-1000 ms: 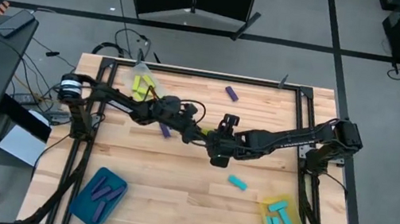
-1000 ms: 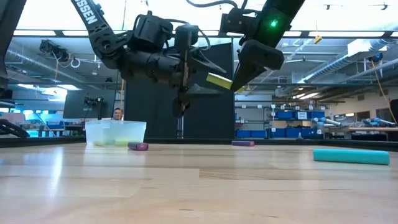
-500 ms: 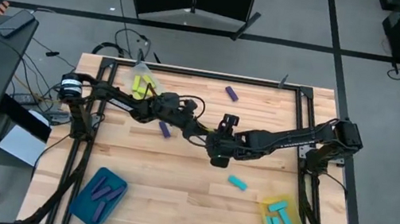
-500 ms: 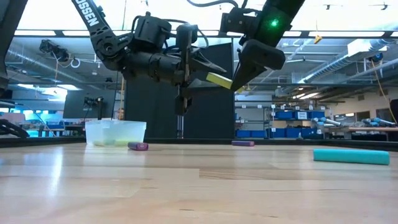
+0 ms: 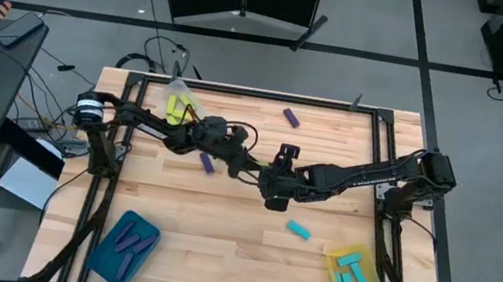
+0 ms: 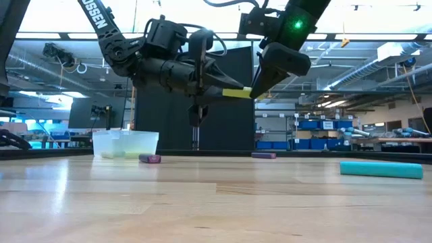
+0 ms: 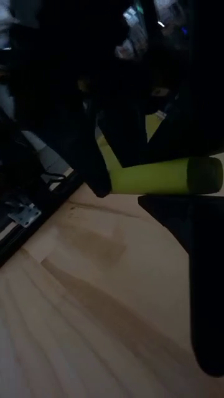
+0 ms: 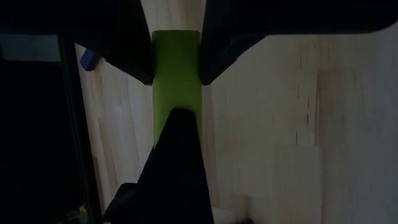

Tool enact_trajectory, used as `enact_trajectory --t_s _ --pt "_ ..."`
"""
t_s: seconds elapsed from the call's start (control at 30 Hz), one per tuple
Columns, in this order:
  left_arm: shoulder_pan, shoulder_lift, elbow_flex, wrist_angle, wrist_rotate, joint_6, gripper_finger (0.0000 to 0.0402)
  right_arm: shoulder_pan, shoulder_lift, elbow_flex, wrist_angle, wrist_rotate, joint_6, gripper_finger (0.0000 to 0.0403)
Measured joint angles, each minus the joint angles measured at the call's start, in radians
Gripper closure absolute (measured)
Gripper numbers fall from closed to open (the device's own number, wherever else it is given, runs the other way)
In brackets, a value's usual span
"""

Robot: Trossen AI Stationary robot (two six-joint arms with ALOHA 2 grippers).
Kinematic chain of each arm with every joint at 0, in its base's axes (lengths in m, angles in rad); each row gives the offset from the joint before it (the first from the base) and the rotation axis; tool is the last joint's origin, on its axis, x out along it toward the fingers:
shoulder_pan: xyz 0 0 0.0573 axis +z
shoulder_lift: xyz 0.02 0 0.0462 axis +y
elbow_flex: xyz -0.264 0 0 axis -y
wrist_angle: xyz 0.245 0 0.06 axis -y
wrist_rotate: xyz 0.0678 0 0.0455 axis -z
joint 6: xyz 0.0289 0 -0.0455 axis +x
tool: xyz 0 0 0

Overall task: Sort blocks
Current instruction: Put the green block into the transparent bin

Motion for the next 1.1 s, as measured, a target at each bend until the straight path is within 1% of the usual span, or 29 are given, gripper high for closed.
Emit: enact_trajectory --t_s 0.1,0.17,0.27,0.33,0.4,0.5,0.6,0.7,0.77,0.87,0.93,1.0,1.1 --pt "0.009 -0.005 0.000 -0.018 -0.002 0.072 0.0332 0.005 0.000 0.001 -0.003 0.016 0.013 0.0220" --pt "0.014 -0.015 0.000 -0.032 -0.018 0.119 0.0332 0.006 0.000 0.012 -0.039 0.032 0.023 0.0188" --pt "0.024 -0.051 0.000 -0.060 -0.038 0.182 0.0333 0.007 -0.002 0.049 -0.098 0.044 0.050 0.0162" --pt "0.035 -0.087 0.000 -0.104 -0.067 0.225 0.0333 0.009 -0.003 0.073 -0.145 0.066 0.070 0.0156" --pt "0.044 -0.134 0.000 -0.179 -0.104 0.279 0.0333 0.013 -0.003 0.093 -0.190 0.095 0.085 0.0156" --pt "0.067 -0.221 0.000 -0.328 -0.193 0.363 0.0334 0.019 -0.003 0.118 -0.260 0.139 0.121 0.0164" --pt "0.094 -0.321 0.000 -0.500 -0.296 0.419 0.0334 0.018 -0.004 0.119 -0.305 0.143 0.168 0.0174" --pt "0.124 -0.421 0.000 -0.669 -0.404 0.433 0.0334 0.016 -0.004 0.107 -0.318 0.141 0.207 0.0183" --pt "0.142 -0.478 0.000 -0.788 -0.495 0.449 0.0334 0.016 -0.004 0.099 -0.326 0.137 0.226 0.0189" --pt "0.169 -0.548 -0.001 -0.960 -0.633 0.451 0.0334 0.016 -0.004 0.092 -0.325 0.134 0.242 0.0197" --pt "0.185 -0.586 -0.007 -1.062 -0.704 0.450 0.0334 0.016 -0.004 0.089 -0.329 0.132 0.254 0.0202" --pt "0.199 -0.612 -0.024 -1.133 -0.752 0.430 0.0334 0.020 -0.004 0.089 -0.330 0.130 0.259 0.0206" --pt "0.232 -0.636 -0.065 -1.195 -0.790 0.395 0.0334 0.024 -0.004 0.089 -0.330 0.129 0.259 0.0211"
